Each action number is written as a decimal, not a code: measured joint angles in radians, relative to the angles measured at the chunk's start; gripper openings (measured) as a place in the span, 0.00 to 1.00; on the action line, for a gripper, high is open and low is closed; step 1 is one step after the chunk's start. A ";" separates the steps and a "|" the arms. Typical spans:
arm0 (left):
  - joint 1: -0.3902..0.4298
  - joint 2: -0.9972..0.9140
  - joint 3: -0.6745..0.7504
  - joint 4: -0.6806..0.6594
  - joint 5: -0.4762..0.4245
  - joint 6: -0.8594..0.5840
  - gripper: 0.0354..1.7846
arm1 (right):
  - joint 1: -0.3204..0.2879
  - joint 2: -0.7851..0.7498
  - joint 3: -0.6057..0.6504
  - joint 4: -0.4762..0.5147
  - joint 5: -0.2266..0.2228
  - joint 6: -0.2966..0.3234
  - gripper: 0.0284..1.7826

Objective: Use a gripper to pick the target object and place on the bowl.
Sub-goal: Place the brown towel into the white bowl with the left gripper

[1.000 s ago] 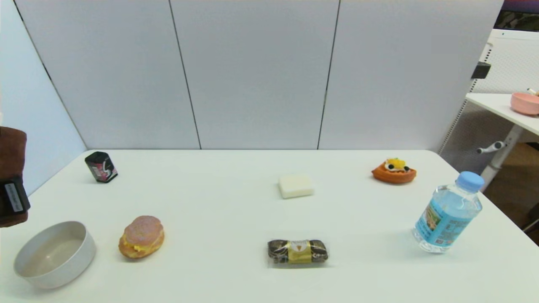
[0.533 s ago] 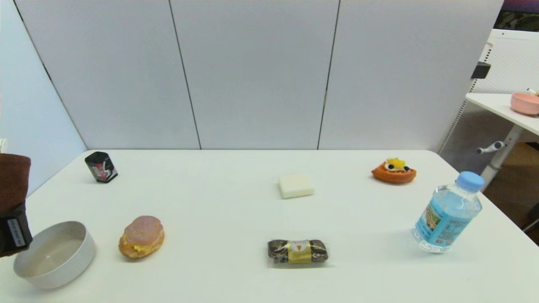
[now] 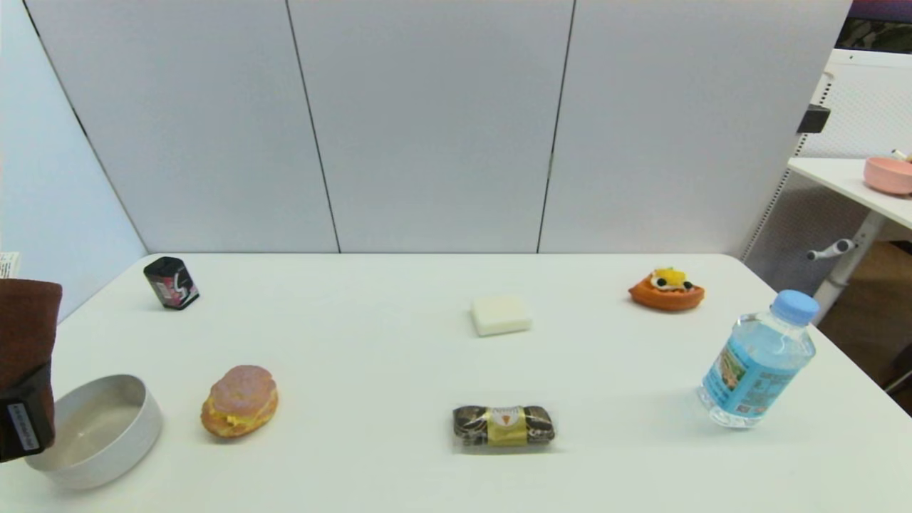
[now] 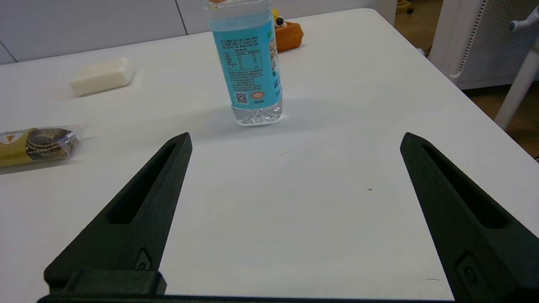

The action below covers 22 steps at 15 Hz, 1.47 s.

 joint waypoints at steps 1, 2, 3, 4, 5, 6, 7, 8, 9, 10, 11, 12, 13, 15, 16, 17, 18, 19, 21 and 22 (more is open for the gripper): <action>0.000 0.000 0.008 -0.003 -0.001 -0.002 0.24 | 0.000 0.000 0.000 0.000 0.000 0.000 0.96; -0.001 0.000 0.015 -0.005 -0.001 -0.005 0.24 | 0.000 0.000 0.000 0.000 0.000 0.000 0.96; -0.002 0.000 0.019 -0.005 -0.001 -0.005 0.24 | 0.000 0.000 0.000 0.000 0.000 0.000 0.96; -0.003 0.001 0.022 -0.005 -0.001 -0.007 0.24 | 0.000 0.000 0.000 0.000 0.000 0.000 0.96; -0.003 0.004 0.024 -0.006 -0.001 -0.007 0.24 | 0.000 0.000 0.000 0.000 0.000 0.000 0.96; -0.004 0.007 0.024 -0.006 0.000 -0.007 0.24 | 0.000 0.000 0.000 0.000 0.000 0.000 0.96; -0.004 0.011 0.024 -0.007 -0.001 -0.007 0.24 | 0.000 0.000 0.000 0.000 0.000 0.000 0.96; -0.005 0.018 0.024 -0.010 -0.001 -0.007 0.24 | 0.000 0.000 0.000 0.000 0.000 0.000 0.96; -0.007 0.026 0.023 -0.019 -0.001 -0.008 0.24 | 0.000 0.000 0.000 0.000 0.000 0.000 0.96; -0.009 0.034 0.024 -0.036 -0.001 -0.008 0.24 | 0.000 0.000 0.000 0.000 0.000 0.000 0.96; -0.010 0.043 0.026 -0.045 -0.001 -0.009 0.24 | 0.000 0.000 0.000 0.000 0.000 0.000 0.96; -0.011 0.051 0.027 -0.048 -0.001 -0.008 0.24 | 0.000 0.000 0.000 0.000 0.000 0.000 0.96; -0.012 0.058 0.027 -0.054 -0.001 -0.008 0.24 | 0.000 0.000 0.000 0.000 0.000 0.000 0.96; -0.013 0.071 0.031 -0.066 -0.001 -0.009 0.24 | 0.000 0.000 0.000 0.000 0.000 0.000 0.96; -0.013 0.074 0.035 -0.067 0.000 -0.010 0.24 | 0.000 0.000 0.000 0.000 0.000 0.000 0.96; -0.013 0.076 0.038 -0.068 -0.001 -0.012 0.24 | 0.000 0.000 0.000 0.000 0.000 0.000 0.96; -0.013 0.078 0.040 -0.068 -0.001 -0.013 0.24 | 0.000 0.000 0.000 0.000 0.000 0.000 0.96; -0.013 0.079 0.040 -0.068 -0.001 -0.013 0.33 | 0.000 0.000 0.000 0.000 0.000 0.000 0.96; -0.013 0.080 0.041 -0.069 -0.001 -0.013 0.48 | 0.000 0.000 0.000 0.000 0.000 0.000 0.96; -0.013 0.080 0.040 -0.069 -0.001 -0.013 0.54 | 0.000 0.000 0.000 0.000 0.000 0.000 0.96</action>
